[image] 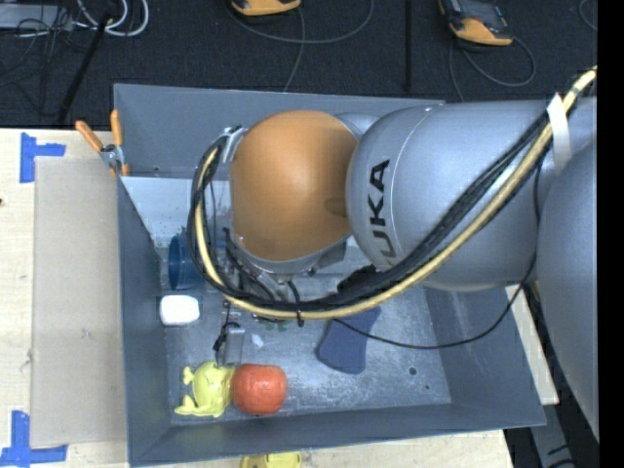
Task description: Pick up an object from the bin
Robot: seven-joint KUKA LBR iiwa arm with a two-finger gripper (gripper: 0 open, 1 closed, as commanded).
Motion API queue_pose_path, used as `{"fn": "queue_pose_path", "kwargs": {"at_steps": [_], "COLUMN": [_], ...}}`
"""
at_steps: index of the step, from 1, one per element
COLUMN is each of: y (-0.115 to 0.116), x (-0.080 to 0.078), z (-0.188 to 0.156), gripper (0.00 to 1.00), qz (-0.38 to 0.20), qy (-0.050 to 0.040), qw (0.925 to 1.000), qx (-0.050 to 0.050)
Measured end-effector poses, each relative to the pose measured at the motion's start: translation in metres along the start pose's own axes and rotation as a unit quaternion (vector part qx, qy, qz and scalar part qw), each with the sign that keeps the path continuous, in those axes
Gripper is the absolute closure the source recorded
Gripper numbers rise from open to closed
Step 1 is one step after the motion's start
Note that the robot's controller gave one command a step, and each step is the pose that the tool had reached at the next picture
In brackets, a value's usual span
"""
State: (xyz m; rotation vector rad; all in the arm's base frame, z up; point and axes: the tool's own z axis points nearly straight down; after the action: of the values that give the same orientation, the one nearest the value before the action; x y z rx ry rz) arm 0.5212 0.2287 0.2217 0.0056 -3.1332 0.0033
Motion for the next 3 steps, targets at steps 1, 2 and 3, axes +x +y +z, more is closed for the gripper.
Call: {"fn": "queue_pose_path", "kwargs": {"at_steps": [1,2,3], "y": [-0.001,-0.012,-0.018], "x": [-0.002,0.009,0.007], "z": [-0.005,0.044,0.105], "gripper": [0.0,0.0,0.0], "qz": [0.002,0.003,-0.034], "qy": [-0.0038,-0.0064,-0.0055], "qw": [1.0,1.0,0.9994], "qx": [-0.001,-0.002,-0.001]}}
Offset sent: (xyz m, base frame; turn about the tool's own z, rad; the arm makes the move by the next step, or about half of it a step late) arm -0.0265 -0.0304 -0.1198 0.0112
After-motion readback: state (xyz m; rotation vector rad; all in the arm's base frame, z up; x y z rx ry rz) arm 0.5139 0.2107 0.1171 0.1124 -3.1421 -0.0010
